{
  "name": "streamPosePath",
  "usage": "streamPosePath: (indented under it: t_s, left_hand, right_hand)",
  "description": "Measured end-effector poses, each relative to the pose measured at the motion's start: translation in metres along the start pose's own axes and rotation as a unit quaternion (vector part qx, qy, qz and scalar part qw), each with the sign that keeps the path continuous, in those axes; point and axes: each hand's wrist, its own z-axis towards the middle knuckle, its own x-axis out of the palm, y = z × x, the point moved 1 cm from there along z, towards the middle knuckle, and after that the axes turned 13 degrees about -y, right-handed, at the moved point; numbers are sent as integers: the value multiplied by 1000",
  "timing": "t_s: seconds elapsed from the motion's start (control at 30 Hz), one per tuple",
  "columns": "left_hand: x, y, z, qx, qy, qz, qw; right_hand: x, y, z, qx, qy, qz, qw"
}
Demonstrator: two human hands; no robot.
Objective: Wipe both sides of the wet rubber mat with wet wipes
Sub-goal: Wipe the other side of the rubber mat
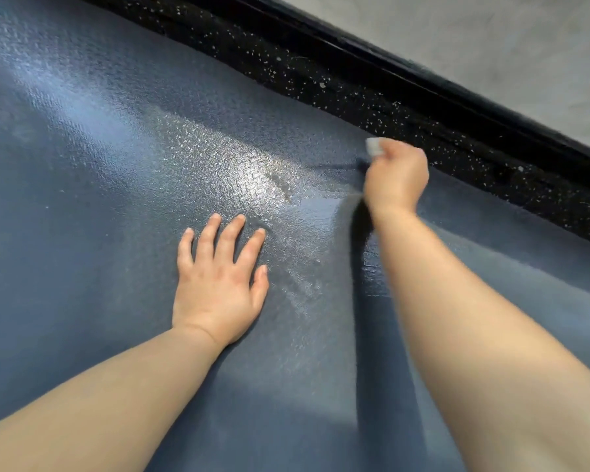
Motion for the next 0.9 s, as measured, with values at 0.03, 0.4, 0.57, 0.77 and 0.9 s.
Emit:
streamPosePath:
  t_s: [0.03,0.4,0.57,0.77,0.9]
  left_hand:
    - [0,0,0,-1,1,0,1000]
    - [1,-1,-1,-2,-5,6,1000]
    - [1,0,-1,-3,-13,-1,1000]
    - [2,1,-1,1,-17,-3,1000]
    - [1,0,-1,0,-21,-11,1000]
  right_hand:
    - [-8,-16,19,55,-31,-23,998]
    - [32,19,10,25,81,-93,992]
    - [55,62,-40,-189,219,-47,956]
    - [16,7,20,-96,40,-73,992]
    - [21,1,5,-104,91,-116,984]
